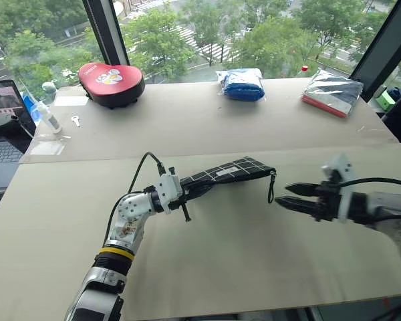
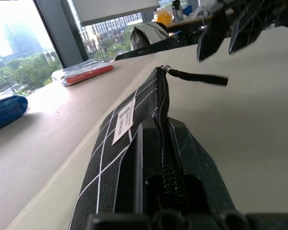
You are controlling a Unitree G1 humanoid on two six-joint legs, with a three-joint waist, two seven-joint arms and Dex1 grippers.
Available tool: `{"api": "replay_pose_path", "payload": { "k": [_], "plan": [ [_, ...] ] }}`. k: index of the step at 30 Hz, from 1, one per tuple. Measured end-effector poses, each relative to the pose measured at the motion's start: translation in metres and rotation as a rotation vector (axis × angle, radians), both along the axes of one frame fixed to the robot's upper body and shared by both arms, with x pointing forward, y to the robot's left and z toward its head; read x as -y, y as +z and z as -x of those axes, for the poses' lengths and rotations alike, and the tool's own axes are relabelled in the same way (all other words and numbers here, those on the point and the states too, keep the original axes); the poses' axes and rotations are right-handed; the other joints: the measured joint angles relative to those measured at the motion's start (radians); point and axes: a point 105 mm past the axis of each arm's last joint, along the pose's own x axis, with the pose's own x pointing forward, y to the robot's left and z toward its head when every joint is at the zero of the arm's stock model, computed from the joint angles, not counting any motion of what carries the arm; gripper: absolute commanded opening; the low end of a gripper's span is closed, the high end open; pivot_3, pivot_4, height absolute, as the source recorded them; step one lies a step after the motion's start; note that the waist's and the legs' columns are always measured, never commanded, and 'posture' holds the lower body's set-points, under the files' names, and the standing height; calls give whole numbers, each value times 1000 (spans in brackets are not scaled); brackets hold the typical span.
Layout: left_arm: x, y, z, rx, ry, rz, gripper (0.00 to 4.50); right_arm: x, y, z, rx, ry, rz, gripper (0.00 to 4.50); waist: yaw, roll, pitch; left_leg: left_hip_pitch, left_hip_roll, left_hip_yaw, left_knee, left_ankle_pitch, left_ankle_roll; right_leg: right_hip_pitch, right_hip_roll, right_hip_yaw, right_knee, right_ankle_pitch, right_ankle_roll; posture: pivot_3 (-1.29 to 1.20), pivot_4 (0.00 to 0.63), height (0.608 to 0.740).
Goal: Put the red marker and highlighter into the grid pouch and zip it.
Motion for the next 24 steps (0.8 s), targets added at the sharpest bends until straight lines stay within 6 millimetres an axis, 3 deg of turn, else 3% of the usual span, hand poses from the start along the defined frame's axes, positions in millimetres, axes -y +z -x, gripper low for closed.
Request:
{"api": "replay_pose_path", "payload": {
  "k": [6,13,14,16,21,24],
  "plan": [
    [7,0,1,21,-77,-32,0,24,6,23,17,-18,-20,3353,-5,0,0,1,1,2,0,0,0,1,0,0,0,1,0,0,150,740],
    [12,-8,5,34,-156,-69,0,20,-6,20,39,-51,-27,3353,-8,0,0,1,2,3,1,0,0,1,0,1,0,1,0,0,150,740],
    [12,-9,6,27,-162,-69,753,19,-8,19,38,-51,-21,3375,-8,0,0,1,2,3,1,0,0,1,0,1,0,1,0,0,150,740],
    [13,-9,8,-14,-192,-46,1297,17,-11,18,31,-52,-8,3375,-8,0,0,0,2,3,1,0,0,1,0,1,0,1,0,0,150,740],
    [13,-3,9,-92,-213,9,3276,18,-13,16,36,-60,6,3375,-8,0,0,1,2,3,1,0,0,1,0,1,0,1,0,0,150,740],
    [7,3,11,-164,-197,60,3276,19,-13,15,41,-64,8,3375,-9,0,0,1,2,3,1,0,0,0,0,1,0,1,0,0,150,740]
  ]
}}
